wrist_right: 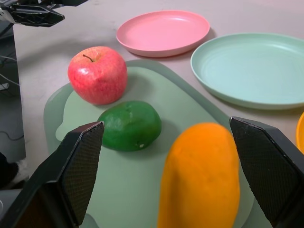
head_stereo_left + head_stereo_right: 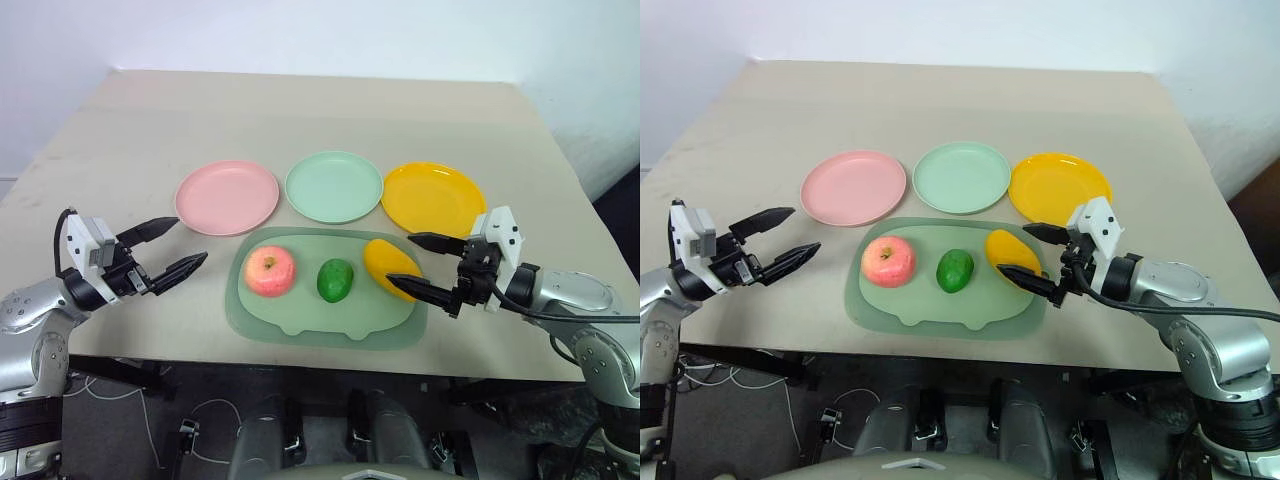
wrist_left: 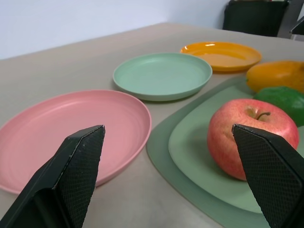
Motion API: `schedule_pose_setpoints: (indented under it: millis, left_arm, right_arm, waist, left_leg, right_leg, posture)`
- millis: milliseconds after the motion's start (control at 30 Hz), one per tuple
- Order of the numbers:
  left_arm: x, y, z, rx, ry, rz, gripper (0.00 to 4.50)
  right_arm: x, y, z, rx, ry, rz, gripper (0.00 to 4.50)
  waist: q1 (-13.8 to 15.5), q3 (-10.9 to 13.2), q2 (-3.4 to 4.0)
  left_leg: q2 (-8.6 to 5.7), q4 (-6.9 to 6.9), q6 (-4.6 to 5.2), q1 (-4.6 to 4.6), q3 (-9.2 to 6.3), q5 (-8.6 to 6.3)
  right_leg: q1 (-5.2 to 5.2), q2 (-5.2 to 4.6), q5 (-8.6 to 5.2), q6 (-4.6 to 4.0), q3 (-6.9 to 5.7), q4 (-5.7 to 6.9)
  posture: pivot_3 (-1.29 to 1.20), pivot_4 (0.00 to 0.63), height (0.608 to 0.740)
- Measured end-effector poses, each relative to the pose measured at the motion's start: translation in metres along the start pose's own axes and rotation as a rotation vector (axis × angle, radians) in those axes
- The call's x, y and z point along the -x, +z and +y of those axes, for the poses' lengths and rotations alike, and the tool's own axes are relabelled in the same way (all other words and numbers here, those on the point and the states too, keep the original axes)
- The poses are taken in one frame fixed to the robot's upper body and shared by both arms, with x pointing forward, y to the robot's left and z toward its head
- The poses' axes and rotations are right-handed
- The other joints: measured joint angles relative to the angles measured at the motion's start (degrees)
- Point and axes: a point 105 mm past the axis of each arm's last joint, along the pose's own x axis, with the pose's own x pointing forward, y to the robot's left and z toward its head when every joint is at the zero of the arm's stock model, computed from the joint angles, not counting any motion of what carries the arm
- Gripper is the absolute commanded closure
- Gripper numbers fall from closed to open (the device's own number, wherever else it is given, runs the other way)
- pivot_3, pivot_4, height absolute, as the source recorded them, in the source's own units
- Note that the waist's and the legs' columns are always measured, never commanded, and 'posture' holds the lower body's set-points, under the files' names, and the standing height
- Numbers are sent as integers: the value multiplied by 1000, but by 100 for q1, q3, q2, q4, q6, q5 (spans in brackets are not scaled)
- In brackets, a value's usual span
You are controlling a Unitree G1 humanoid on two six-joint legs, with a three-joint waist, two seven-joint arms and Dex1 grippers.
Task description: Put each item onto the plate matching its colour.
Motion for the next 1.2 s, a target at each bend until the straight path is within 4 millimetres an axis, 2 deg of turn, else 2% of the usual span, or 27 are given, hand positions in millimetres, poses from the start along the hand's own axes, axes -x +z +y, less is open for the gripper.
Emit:
schedule_pose_setpoints:
  millis: [300, 433, 600, 767, 967, 1200]
  left_arm:
    - [-4, 3, 7, -28, -4, -14, 14]
    - [-8, 1, 4, -25, -15, -20, 14]
    - [-16, -5, -4, -8, -30, -28, 14]
    - [-15, -10, -15, 7, -75, 0, 14]
    - [-14, -3, -34, 27, -153, 29, 14]
    - [-11, 0, -50, 30, -222, 63, 14]
  right_arm:
    - [-9, 0, 0, 13, 1, -7, 0]
    - [-9, -4, 0, -6, -3, 14, 0]
    - [-8, -7, 4, -52, 13, 46, 0]
    - [-8, -5, -7, -48, -37, 123, 0]
    - [-9, -5, -20, -85, -64, 182, 0]
    - [-14, -13, -20, -128, -37, 251, 0]
  waist:
    - [0, 0, 0]
    - [0, 0, 0]
    - [-1, 0, 0]
    - [-14, 0, 1]
    - [-5, 0, 1]
    - [-11, 1, 2]
  left_leg:
    - [0, 0, 0, -1, 0, 0]
    - [0, 0, -1, -1, 0, 0]
    - [0, 0, 0, -1, 0, 0]
    - [0, 1, -1, -1, 0, 1]
    - [0, 0, 0, -2, 0, 0]
    - [0, -2, 0, -2, 0, 0]
  right_leg:
    - [-1, 0, 2, -2, 0, 0]
    - [0, -1, 2, -2, 0, 1]
    - [0, -1, 2, -2, 0, 1]
    - [-3, 0, 1, -3, 1, 4]
    - [-3, -1, 0, -1, 1, 1]
    - [-5, 0, -2, 1, 1, -1]
  posture:
    - [0, 150, 696]
    - [0, 150, 696]
    - [0, 150, 696]
    - [0, 150, 696]
    - [0, 150, 696]
    - [0, 150, 696]
